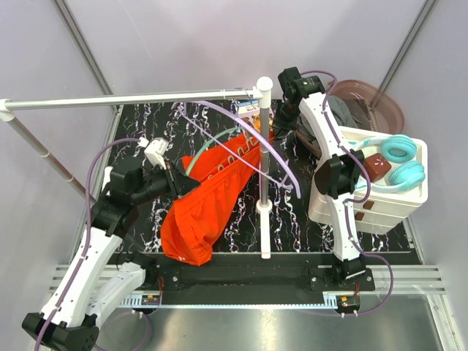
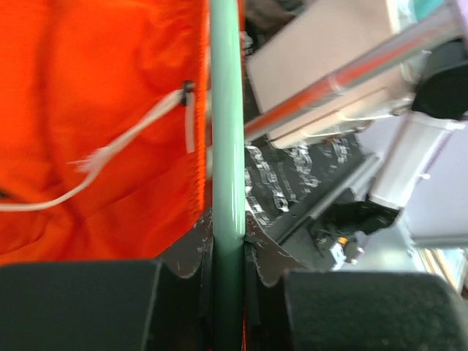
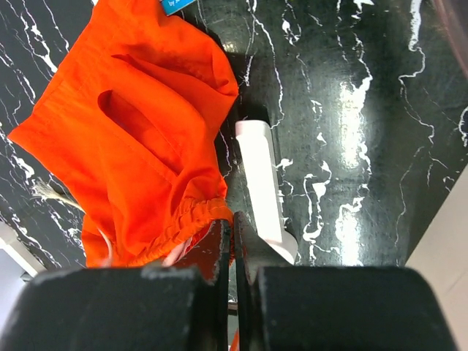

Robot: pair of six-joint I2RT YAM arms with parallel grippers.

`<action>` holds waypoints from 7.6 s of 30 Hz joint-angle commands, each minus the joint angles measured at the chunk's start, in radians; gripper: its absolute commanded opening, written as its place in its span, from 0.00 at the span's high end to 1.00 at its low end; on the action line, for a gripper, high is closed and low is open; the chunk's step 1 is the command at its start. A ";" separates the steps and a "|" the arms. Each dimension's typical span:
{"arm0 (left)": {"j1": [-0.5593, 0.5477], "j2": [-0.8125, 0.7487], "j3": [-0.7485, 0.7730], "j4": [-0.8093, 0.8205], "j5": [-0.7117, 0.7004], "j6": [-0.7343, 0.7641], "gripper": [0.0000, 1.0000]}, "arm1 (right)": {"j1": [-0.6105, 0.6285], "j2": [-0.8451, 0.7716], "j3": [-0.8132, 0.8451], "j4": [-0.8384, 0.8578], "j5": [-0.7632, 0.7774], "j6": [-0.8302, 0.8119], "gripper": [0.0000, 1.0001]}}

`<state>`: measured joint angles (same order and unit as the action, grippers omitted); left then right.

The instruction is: Remove the shorts from the hanger

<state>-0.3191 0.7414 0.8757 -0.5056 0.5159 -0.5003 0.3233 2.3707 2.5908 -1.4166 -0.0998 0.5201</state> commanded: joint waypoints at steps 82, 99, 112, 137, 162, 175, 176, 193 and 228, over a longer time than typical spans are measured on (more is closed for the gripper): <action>0.052 0.217 0.240 -0.031 -0.395 -0.253 1.00 | -0.349 -0.531 0.077 0.492 -0.213 0.258 1.00; 0.018 0.200 0.247 -0.134 -0.347 -0.182 1.00 | -0.360 -0.650 0.034 1.277 0.213 -0.100 1.00; 0.018 0.190 0.226 -0.171 -0.333 -0.185 1.00 | -0.360 -0.409 0.253 1.561 0.316 -0.315 1.00; 0.017 0.156 0.187 -0.182 -0.317 -0.230 1.00 | -0.386 -0.590 -0.437 0.912 0.399 -0.063 1.00; 0.017 0.138 0.164 -0.179 -0.261 -0.238 1.00 | -0.004 -0.533 -0.368 0.123 0.371 -0.172 0.00; 0.018 0.099 0.141 -0.180 -0.267 -0.228 1.00 | 0.062 -0.427 -0.549 0.194 0.515 -0.187 0.05; 0.017 0.098 0.140 -0.182 -0.267 -0.228 1.00 | 0.062 -0.416 -0.545 0.199 0.519 -0.186 0.07; 0.017 0.076 0.128 -0.185 -0.294 -0.211 1.00 | 0.054 -0.291 -0.581 0.314 0.775 -0.146 0.32; 0.018 0.147 0.143 -0.185 -0.136 -0.181 1.00 | -0.175 0.050 0.194 0.716 0.812 -0.399 0.95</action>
<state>-0.2993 0.8940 0.9916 -0.7620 0.3145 -0.6987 0.1715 2.3764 2.7247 -0.7860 0.7395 0.1513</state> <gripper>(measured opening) 0.159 0.019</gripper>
